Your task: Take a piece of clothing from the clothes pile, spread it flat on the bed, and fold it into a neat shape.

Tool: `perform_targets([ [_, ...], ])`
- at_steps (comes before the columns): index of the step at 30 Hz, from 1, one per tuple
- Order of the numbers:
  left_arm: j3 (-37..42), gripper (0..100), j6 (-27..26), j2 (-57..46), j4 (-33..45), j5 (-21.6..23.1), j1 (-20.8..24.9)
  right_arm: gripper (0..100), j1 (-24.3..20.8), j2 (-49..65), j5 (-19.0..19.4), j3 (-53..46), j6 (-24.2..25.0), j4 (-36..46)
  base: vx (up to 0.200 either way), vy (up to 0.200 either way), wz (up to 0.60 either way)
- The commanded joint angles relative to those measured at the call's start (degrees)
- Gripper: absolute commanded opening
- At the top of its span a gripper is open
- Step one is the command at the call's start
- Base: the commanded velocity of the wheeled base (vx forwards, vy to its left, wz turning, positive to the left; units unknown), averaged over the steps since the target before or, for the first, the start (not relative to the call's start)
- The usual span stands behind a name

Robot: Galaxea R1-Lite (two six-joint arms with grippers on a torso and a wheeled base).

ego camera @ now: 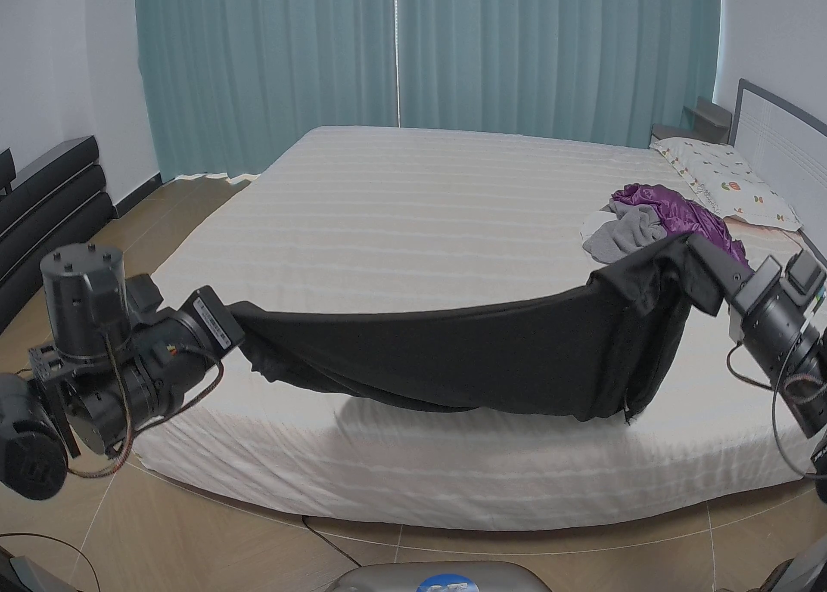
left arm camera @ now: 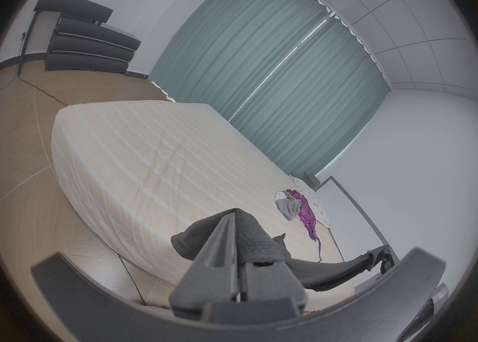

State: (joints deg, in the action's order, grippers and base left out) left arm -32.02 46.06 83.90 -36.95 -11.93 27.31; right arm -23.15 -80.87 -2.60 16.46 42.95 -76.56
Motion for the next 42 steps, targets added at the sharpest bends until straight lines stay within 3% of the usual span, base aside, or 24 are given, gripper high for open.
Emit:
perform_targets([
  [1, -16.23, 0, -0.35, -1.28, 11.55, -0.19, -0.5, 0, 2.06, 3.62, 0.05, 18.52, -0.67, 17.05, 0.0, 0.0, 0.0],
  [4, -23.79, 0, -0.27, 3.2, 16.21, -0.28, -0.94, 0, 4.25, -0.87, -0.74, 27.14, -0.94, 21.8, 0.0, 0.0, 0.0],
  [9, -31.26, 0, -0.18, 10.32, 20.34, 0.6, -1.12, 0, 6.1, -9.48, -4.35, 34.08, -1.46, 22.5, 0.0, 0.0, 0.0],
  [30, -55.07, 0, -0.09, 41.17, 18.67, 4.29, -7.44, 0, 10.67, -38.66, -4.52, 51.75, -1.99, 21.63, 0.2, 0.0, 0.0],
  [42, -69.14, 0, 1.84, 57.26, 16.21, 3.76, -8.41, 0, 11.02, -52.99, -5.49, 62.64, -3.57, 21.27, 0.0, 0.0, 0.0],
])
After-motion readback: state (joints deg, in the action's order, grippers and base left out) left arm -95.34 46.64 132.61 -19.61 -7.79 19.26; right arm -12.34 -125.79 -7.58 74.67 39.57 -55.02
